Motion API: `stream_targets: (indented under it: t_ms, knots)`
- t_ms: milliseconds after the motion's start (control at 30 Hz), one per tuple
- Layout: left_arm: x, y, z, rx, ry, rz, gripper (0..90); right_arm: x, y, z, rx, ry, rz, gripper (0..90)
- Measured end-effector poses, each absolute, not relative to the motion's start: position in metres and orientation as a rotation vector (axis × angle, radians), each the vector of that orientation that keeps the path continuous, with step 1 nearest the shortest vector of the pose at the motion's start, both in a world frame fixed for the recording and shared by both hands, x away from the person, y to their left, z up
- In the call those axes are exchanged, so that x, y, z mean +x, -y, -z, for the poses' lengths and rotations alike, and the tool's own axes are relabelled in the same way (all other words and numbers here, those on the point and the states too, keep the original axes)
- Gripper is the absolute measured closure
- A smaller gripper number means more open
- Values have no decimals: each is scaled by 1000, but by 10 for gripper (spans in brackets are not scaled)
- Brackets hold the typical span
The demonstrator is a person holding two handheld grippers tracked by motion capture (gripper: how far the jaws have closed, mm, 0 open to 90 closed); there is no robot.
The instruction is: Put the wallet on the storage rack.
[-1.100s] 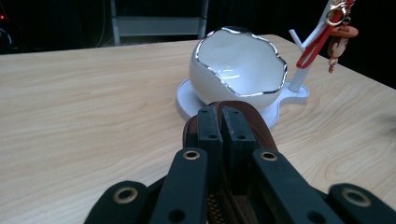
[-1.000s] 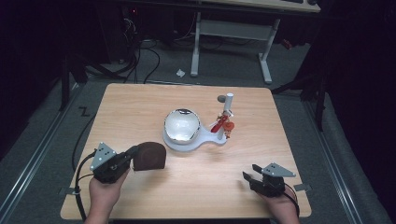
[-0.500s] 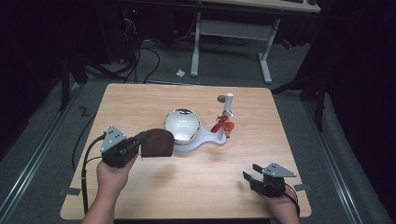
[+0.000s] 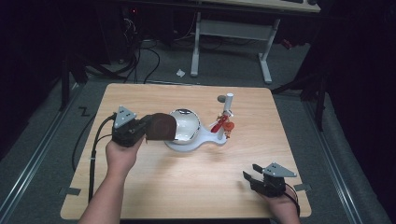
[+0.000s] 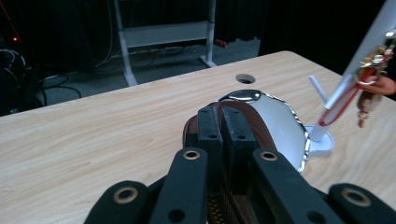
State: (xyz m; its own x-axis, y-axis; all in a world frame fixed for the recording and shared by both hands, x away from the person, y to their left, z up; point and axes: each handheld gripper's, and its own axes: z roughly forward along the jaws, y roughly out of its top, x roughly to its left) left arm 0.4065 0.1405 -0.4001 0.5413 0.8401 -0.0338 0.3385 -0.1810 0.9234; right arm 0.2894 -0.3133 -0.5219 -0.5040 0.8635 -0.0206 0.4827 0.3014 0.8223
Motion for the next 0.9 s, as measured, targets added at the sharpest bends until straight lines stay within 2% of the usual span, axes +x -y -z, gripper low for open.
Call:
stream_targets:
  t_ms: [300, 900]
  knots:
    - [426, -124, 400, 1812, -1004, -645, 873, 290, 315, 522, 1209, -2107, -1098, 471]
    - [439, -101, 406, 1885, -1046, -688, 867, 291, 315, 522, 1202, -2116, -1104, 475]
